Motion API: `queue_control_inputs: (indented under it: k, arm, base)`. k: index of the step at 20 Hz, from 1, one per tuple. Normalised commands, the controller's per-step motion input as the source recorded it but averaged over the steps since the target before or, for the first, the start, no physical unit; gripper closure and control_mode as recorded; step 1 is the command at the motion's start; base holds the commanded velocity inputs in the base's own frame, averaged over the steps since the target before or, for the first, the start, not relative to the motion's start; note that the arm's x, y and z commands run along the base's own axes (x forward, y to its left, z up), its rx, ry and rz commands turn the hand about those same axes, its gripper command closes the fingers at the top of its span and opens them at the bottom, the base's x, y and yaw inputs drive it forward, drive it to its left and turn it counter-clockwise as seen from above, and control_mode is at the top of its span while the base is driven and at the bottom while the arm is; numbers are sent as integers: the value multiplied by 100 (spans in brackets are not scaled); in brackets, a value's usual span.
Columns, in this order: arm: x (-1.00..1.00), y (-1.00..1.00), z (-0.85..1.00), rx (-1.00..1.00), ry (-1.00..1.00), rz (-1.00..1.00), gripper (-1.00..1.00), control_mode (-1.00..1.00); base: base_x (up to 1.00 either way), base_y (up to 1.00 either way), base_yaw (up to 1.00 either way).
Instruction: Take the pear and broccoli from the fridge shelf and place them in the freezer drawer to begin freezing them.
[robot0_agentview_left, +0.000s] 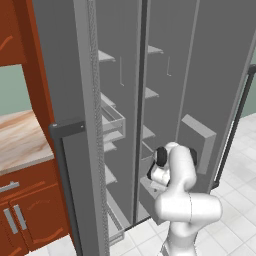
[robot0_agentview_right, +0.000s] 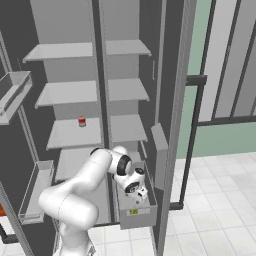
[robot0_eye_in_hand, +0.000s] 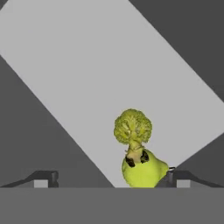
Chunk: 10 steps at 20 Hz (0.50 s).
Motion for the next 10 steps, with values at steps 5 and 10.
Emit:
queue_control_inputs:
  k: [5,10]
  arm:
    - [0,0,67,0,-9,0,-100,-100]
    - [-4,0,67,0,-8,0,-100,-100]
  base:
    - [0,0,0]
    - [0,0,0]
